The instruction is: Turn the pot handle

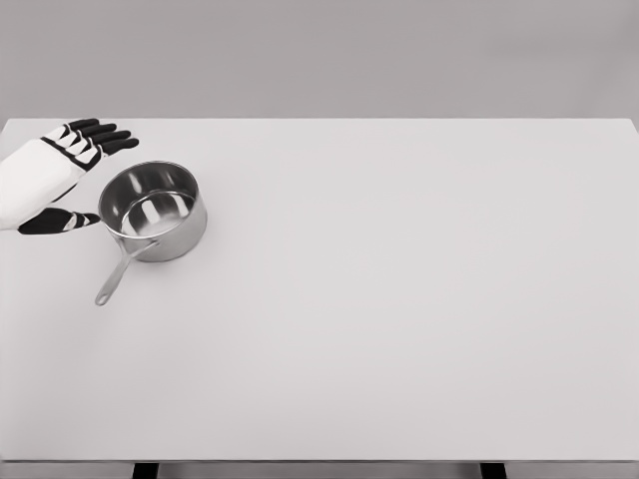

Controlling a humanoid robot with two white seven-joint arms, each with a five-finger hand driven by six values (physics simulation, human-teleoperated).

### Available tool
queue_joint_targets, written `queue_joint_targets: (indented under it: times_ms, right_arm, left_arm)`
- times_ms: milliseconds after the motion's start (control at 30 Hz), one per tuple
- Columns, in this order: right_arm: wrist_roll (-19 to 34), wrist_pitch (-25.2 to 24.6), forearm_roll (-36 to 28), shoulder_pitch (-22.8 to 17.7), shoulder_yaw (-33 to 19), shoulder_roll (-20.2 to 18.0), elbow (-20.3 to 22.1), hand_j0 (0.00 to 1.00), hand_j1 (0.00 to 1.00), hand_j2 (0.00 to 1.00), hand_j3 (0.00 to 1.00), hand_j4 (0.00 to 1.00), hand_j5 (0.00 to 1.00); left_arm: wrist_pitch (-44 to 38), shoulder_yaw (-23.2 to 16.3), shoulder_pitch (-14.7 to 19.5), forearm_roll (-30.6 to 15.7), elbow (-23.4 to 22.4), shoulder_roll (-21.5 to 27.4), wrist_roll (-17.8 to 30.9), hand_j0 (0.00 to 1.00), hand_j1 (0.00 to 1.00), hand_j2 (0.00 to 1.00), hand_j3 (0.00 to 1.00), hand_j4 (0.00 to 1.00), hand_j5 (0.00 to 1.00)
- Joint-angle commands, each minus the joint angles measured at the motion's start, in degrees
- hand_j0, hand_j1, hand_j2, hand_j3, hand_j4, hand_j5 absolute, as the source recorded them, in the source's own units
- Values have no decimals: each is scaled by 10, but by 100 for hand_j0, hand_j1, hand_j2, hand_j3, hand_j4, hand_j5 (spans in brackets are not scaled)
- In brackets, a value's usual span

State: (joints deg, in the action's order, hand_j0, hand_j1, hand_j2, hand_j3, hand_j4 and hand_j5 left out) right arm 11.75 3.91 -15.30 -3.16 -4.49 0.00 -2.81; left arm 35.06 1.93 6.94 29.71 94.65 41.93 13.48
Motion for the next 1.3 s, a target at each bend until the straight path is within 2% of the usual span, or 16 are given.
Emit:
queue_joint_targets:
  times_ms: [0,100,167,233,300,400,467,567,633,833,867,1100,1267]
  right_arm:
    - [0,0,0,0,0,0,0,100,100,100,100,100,100]
    - [0,0,0,0,0,0,0,100,100,100,100,100,100]
    - [0,0,0,0,0,0,0,100,100,100,100,100,100]
    - [0,0,0,0,0,0,0,100,100,100,100,100,100]
    - [0,0,0,0,0,0,0,100,100,100,100,100,100]
    - [0,0,0,0,0,0,0,100,100,100,100,100,100]
    - [0,0,0,0,0,0,0,100,100,100,100,100,100]
    - [0,0,0,0,0,0,0,100,100,100,100,100,100]
    - [0,0,0,0,0,0,0,100,100,100,100,100,100]
    - [0,0,0,0,0,0,0,100,100,100,100,100,100]
    - [0,0,0,0,0,0,0,100,100,100,100,100,100]
    - [0,0,0,0,0,0,0,100,100,100,100,100,100]
    - [0,0,0,0,0,0,0,100,100,100,100,100,100]
  left_arm:
    - [-1,0,0,-4,1,2,1,100,100,100,100,100,100]
    - [-1,-1,0,-3,3,2,1,100,100,100,100,100,100]
    - [-1,-1,-3,-3,25,2,1,100,100,100,100,100,100]
    - [-1,-2,-26,-3,47,2,1,100,100,100,100,100,100]
    - [-1,-11,-28,-6,62,17,1,100,100,100,100,100,100]
    - [-1,-112,6,-76,76,93,1,100,100,100,100,100,100]
    - [-1,-173,35,-105,85,126,1,100,100,100,100,100,100]
    - [-1,-240,80,-123,85,138,1,100,100,100,100,100,100]
    - [-1,-264,97,-127,85,139,0,100,100,100,100,100,100]
    - [-1,-292,103,-116,85,138,1,100,100,100,100,100,100]
    - [-1,-295,103,-92,85,134,1,100,100,100,100,100,100]
    - [-1,-295,105,-20,85,130,1,100,100,100,100,100,100]
    - [-1,-295,106,11,85,114,1,100,100,100,100,100,100]
